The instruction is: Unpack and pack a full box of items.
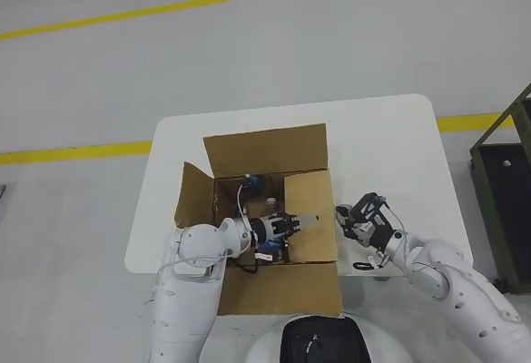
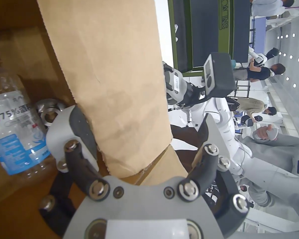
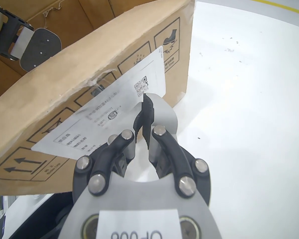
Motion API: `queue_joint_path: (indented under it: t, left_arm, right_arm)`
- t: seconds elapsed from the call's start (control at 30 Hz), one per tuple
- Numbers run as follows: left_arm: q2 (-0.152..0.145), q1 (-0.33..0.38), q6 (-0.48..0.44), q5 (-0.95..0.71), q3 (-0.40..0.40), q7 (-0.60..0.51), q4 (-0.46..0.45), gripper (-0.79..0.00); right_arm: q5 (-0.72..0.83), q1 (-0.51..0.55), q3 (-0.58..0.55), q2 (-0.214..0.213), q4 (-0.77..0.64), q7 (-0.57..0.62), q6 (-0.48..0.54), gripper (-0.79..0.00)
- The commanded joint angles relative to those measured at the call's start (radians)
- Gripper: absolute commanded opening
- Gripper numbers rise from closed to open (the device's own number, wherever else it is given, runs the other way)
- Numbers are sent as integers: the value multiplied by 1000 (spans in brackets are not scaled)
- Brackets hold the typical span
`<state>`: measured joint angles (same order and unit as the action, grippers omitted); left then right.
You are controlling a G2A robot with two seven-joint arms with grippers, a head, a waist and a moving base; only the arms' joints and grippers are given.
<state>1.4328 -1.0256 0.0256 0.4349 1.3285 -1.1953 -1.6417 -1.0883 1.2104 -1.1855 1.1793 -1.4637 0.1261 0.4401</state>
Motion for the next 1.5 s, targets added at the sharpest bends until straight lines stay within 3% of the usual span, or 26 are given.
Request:
queue_joint_path:
  t: [0.0,0.1,0.17,0.2,0.23,0.37,0.5,0.87,1.2,1.47]
  left_arm:
    - [-2,2,-1,-24,1,2,-18,0]
    - [-7,6,-14,-53,5,8,-50,0]
    - [-11,8,-40,-53,8,24,-70,0]
    - [-13,8,-51,-63,9,28,-78,0]
    - [-14,9,-68,-82,11,27,-88,0]
    - [-18,19,-157,-151,1,38,-119,0]
    - [-20,43,-245,-184,-46,44,-88,0]
    - [-6,156,-276,-173,-211,157,15,0]
    - [-3,194,-241,-122,-305,162,70,0]
    - [-12,167,-232,-100,-329,146,37,0]
  right_arm:
    - [-1,0,1,0,-1,0,0,-785]
    - [0,2,-7,-1,-9,-2,-3,-782]
    - [1,8,-19,-2,-18,1,-20,-483]
    - [3,13,-26,-3,-27,2,-28,-123]
    - [10,18,-37,-4,-37,-3,-33,0]
    - [47,51,-101,-12,-81,-17,-55,0]
    - [122,88,-194,-21,-139,-11,-81,0]
    - [492,183,-411,-40,-276,90,-33,0]
    - [502,185,-409,-39,-277,83,-36,0]
    - [726,191,-436,-31,-298,70,-116,0]
